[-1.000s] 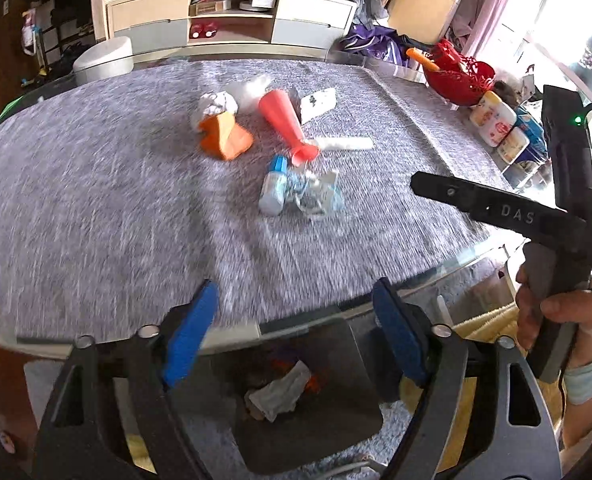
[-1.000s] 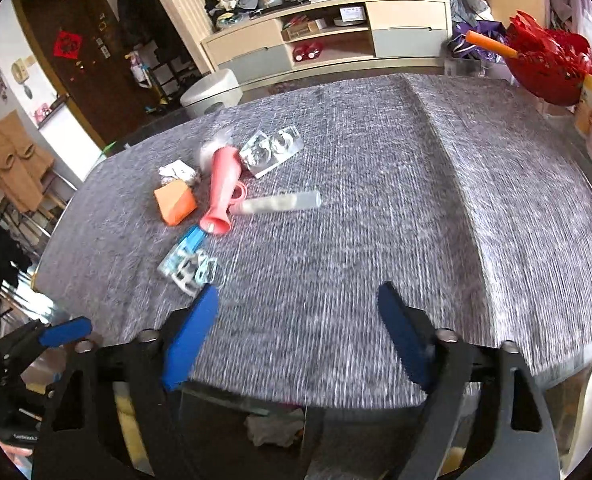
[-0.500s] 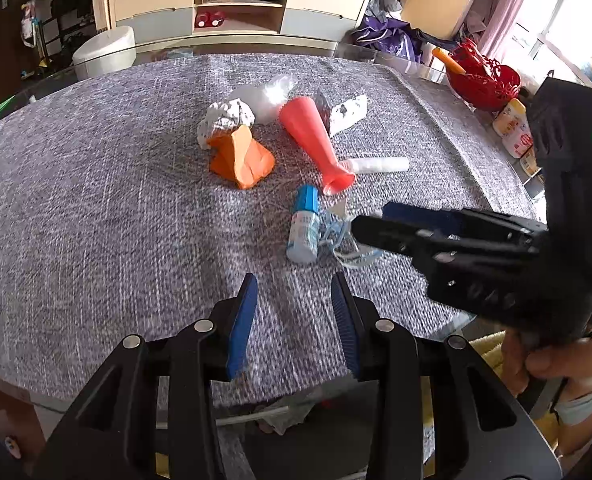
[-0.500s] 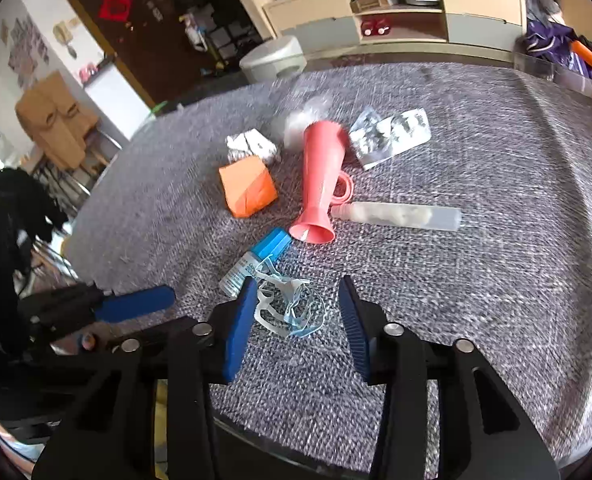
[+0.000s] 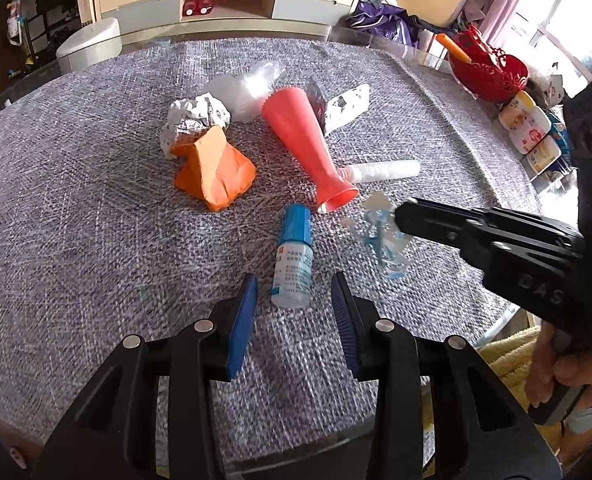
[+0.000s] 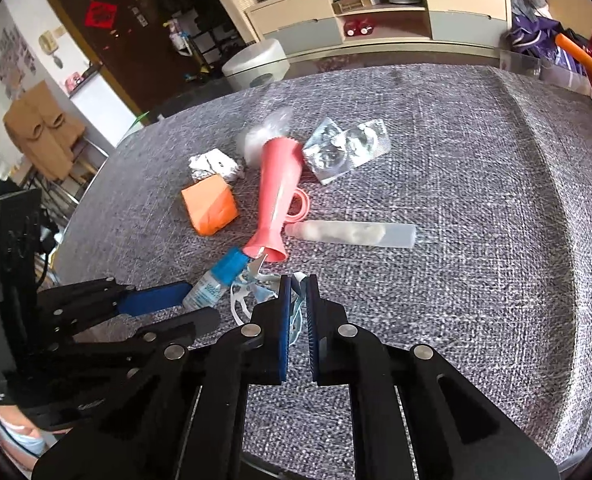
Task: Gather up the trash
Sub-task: 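Grasp the blue-capped eye-drop bottle with the left gripper while the right gripper grasps the clear plastic piece, then carry the bottle and clear plastic down into the black bin and open both grippers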
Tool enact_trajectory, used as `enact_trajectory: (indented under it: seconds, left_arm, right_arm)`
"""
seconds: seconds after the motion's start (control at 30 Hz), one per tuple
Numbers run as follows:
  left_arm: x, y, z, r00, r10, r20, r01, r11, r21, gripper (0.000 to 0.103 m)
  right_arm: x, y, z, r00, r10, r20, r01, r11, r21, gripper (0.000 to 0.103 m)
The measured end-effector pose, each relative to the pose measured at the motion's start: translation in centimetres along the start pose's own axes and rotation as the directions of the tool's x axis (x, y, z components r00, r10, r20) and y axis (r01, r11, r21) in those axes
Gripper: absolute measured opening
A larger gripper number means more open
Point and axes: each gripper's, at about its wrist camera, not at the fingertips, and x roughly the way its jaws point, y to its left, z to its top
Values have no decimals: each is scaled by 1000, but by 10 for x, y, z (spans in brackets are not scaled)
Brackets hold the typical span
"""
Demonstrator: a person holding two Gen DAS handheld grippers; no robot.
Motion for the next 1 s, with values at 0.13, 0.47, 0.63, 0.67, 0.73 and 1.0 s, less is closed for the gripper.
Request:
enact_trajectory:
  seconds: [0.13, 0.47, 0.63, 0.67, 0.73, 1.0]
  left_arm:
    - [3, -3, 2, 1000, 7, 6, -7, 1000, 19, 22]
    - [-30, -10, -8, 998, 26, 49, -27, 999, 32, 17]
    - [-68, -17, -23, 993, 49, 111, -54, 998, 43, 17]
    - [-75, -18, -28, 991, 55, 120, -61, 997, 44, 17]
    - [-87, -20, -38, 989, 64, 134, -70, 997, 45, 17]
    - [-114, -31, -87, 989, 56, 140, -64, 997, 53, 17]
  right_arm:
    - [-4, -4, -4, 1000, -8, 0, 8, 1000, 5, 9]
    - [-33, 6, -13, 999, -29, 39, 29, 1000, 4, 9]
    - [-61, 22, -23, 996, -35, 76, 37, 999, -23, 9]
    - [-64, 24, -25, 996, -38, 81, 40, 999, -26, 9]
    - [-73, 30, -32, 994, -54, 91, 57, 998, -32, 9]
    - [-93, 50, -71, 994, -76, 82, 81, 995, -52, 9]
